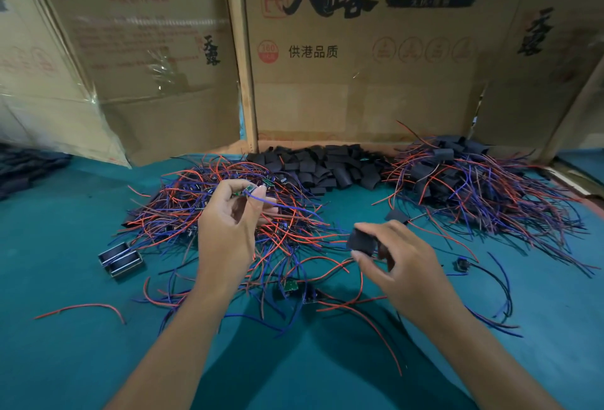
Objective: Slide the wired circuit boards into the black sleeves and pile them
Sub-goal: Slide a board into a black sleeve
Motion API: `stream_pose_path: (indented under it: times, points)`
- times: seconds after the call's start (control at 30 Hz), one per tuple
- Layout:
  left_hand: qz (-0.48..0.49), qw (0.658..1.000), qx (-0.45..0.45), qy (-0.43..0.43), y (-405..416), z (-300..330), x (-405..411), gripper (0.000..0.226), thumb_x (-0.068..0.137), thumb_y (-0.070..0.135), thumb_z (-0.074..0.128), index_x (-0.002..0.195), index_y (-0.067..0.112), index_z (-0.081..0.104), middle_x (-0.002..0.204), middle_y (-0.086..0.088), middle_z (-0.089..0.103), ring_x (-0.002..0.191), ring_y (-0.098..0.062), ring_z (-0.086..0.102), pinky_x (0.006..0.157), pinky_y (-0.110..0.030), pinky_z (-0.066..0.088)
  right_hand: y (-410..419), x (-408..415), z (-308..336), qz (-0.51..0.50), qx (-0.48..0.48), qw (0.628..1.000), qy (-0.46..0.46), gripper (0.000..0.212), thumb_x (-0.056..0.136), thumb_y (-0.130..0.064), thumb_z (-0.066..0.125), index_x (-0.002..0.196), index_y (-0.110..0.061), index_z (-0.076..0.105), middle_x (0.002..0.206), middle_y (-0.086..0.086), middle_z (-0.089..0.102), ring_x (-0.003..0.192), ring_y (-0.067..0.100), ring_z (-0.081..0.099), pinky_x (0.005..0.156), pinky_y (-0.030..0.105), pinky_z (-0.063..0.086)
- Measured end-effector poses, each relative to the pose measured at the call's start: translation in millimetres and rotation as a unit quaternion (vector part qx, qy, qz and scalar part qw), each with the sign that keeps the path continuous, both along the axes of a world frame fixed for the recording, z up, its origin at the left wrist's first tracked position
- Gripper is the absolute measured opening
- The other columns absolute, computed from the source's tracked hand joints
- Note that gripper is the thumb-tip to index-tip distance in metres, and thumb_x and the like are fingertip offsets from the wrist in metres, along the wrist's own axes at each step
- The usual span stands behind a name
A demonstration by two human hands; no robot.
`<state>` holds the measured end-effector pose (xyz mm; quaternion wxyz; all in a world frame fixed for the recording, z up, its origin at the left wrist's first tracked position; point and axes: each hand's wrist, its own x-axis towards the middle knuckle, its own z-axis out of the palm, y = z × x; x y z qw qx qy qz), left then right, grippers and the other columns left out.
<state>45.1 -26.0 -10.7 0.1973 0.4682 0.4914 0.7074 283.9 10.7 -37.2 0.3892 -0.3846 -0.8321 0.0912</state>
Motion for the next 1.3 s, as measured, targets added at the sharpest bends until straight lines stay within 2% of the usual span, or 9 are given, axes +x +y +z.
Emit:
stream_pose_path:
  times: [0.1, 0.27, 0.37, 0.47, 0.57, 0.7, 0.83, 0.97, 1.3]
  points:
    - [0.016, 0.999, 0.019, 0.022, -3.9, 1.9, 4.8, 0.02, 0.095, 0.029, 0.062, 0.1, 0.01, 0.058, 0.087, -0.006, 0.075, 0.082, -0.024, 0.073, 0.074, -0.032, 0.058, -8.0, -7.2, 0.7, -0.027, 0.005, 0.999, 0.016, 0.03, 0.081, -0.03, 0.076, 0.107, -0.018, 0.067, 0.085, -0.014, 0.054, 0.072, -0.001, 0.041, 0.071, 0.014, 0.035]
    - [0.024, 0.998, 0.044, 0.037, -9.1, 4.3, 11.7, 0.016, 0.095, 0.028, 0.063, 0.1, 0.014, 0.059, 0.087, -0.006, 0.075, 0.085, -0.023, 0.073, 0.078, -0.031, 0.057, -21.5, -21.5, -1.0, -0.043, -0.014, 0.996, 0.074, 0.026, 0.075, -0.037, 0.075, 0.095, -0.021, 0.07, 0.072, -0.022, 0.051, 0.064, -0.011, 0.046, 0.065, 0.005, 0.033]
    - [0.02, 0.997, 0.057, 0.043, -10.9, 5.2, 13.8, 0.014, 0.096, 0.028, 0.065, 0.1, 0.017, 0.059, 0.089, -0.006, 0.075, 0.086, -0.024, 0.073, 0.084, -0.042, 0.057, -25.5, -23.7, -2.0, -0.061, -0.017, 0.992, 0.107, 0.023, 0.074, -0.033, 0.082, 0.091, -0.023, 0.071, 0.07, -0.028, 0.051, 0.064, -0.012, 0.049, 0.064, 0.004, 0.035]
    - [0.017, 0.997, 0.065, 0.042, -12.1, 6.2, 15.7, 0.015, 0.094, 0.029, 0.064, 0.1, 0.017, 0.059, 0.09, -0.006, 0.075, 0.086, -0.024, 0.074, 0.084, -0.046, 0.057, -25.6, -25.0, -2.6, -0.073, -0.032, 0.99, 0.116, 0.021, 0.075, -0.033, 0.083, 0.089, -0.024, 0.071, 0.067, -0.024, 0.053, 0.062, -0.006, 0.05, 0.062, 0.006, 0.035]
    - [0.013, 0.997, 0.077, 0.029, -13.3, 8.4, 17.8, 0.012, 0.094, 0.028, 0.064, 0.099, 0.019, 0.06, 0.089, -0.006, 0.075, 0.085, -0.024, 0.074, 0.082, -0.039, 0.058, -24.9, -25.5, -3.4, -0.088, -0.055, 0.986, 0.132, 0.018, 0.076, -0.034, 0.081, 0.087, -0.024, 0.072, 0.064, -0.019, 0.057, 0.06, -0.001, 0.052, 0.06, 0.008, 0.036]
    - [0.009, 0.995, 0.095, 0.034, -15.8, 10.7, 20.8, 0.005, 0.096, 0.025, 0.064, 0.098, 0.024, 0.06, 0.089, -0.005, 0.076, 0.084, -0.022, 0.074, 0.078, -0.024, 0.055, -24.1, -23.9, -2.0, -0.089, -0.068, 0.979, 0.169, 0.014, 0.079, -0.033, 0.079, 0.086, -0.033, 0.068, 0.068, -0.017, 0.065, 0.065, 0.004, 0.059, 0.063, 0.014, 0.043]
    - [0.004, 0.992, 0.112, 0.052, -17.9, 9.7, 23.7, 0.006, 0.097, 0.023, 0.063, 0.1, 0.026, 0.058, 0.092, -0.002, 0.076, 0.085, -0.02, 0.074, 0.079, -0.022, 0.055, -19.9, -21.9, -4.8, -0.092, -0.096, 0.973, 0.19, 0.01, 0.085, -0.033, 0.073, 0.091, -0.035, 0.065, 0.076, -0.018, 0.067, 0.071, 0.004, 0.063, 0.066, 0.019, 0.049]
    - [-0.001, 0.99, 0.128, 0.058, -18.8, 8.7, 24.7, 0.008, 0.097, 0.025, 0.063, 0.101, 0.03, 0.058, 0.096, -0.003, 0.076, 0.088, -0.021, 0.074, 0.081, -0.027, 0.057, -17.0, -20.9, -8.5, -0.068, -0.143, 0.962, 0.222, 0.009, 0.087, -0.039, 0.065, 0.096, -0.036, 0.062, 0.081, -0.017, 0.067, 0.075, 0.01, 0.068, 0.061, 0.044, 0.058]
    - [0.031, 0.985, 0.164, 0.048, -15.4, 7.5, 21.3, 0.012, 0.098, 0.026, 0.063, 0.104, 0.035, 0.058, 0.1, -0.004, 0.076, 0.095, -0.024, 0.074, 0.083, -0.029, 0.057, -18.4, -17.2, -2.1, -0.06, -0.187, 0.947, 0.255, 0.014, 0.086, -0.037, 0.069, 0.094, -0.042, 0.059, 0.081, -0.014, 0.072, 0.071, 0.008, 0.071, 0.062, 0.049, 0.058]
